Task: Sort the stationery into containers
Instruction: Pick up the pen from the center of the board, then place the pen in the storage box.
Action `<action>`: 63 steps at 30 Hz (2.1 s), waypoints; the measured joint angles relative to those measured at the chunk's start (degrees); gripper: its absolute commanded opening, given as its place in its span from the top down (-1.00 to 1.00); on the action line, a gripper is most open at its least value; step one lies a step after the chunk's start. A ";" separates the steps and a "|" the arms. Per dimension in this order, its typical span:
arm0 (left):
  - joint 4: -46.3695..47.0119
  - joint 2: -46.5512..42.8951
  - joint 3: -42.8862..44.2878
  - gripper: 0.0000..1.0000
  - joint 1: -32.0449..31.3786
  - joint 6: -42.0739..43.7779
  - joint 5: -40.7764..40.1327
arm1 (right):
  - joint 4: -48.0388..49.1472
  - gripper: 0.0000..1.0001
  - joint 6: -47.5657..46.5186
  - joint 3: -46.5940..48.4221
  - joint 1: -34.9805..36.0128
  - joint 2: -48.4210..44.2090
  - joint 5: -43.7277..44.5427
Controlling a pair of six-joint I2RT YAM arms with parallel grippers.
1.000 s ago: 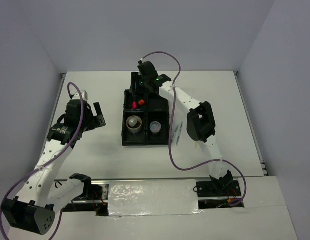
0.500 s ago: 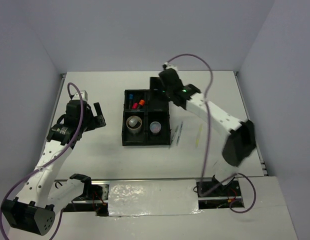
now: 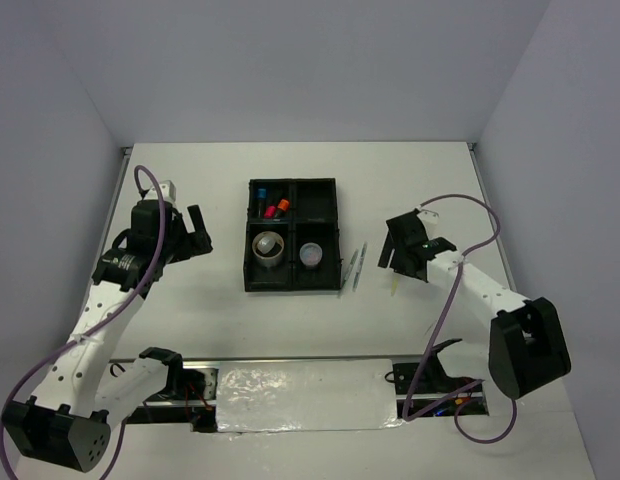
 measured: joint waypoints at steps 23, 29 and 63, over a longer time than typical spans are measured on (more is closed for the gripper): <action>0.00 0.28 0.00 -0.99 0.04 0.02 0.07 | 5.14 1.00 0.83 -0.68 -7.15 12.02 -8.66; 0.00 0.28 0.00 -0.99 0.04 0.02 0.20 | 4.66 0.94 -2.08 2.60 -3.78 4.63 -13.49; 0.48 -0.85 -0.31 -0.99 0.35 0.09 2.73 | 0.00 0.70 14.88 56.39 10.54 45.03 -6.97</action>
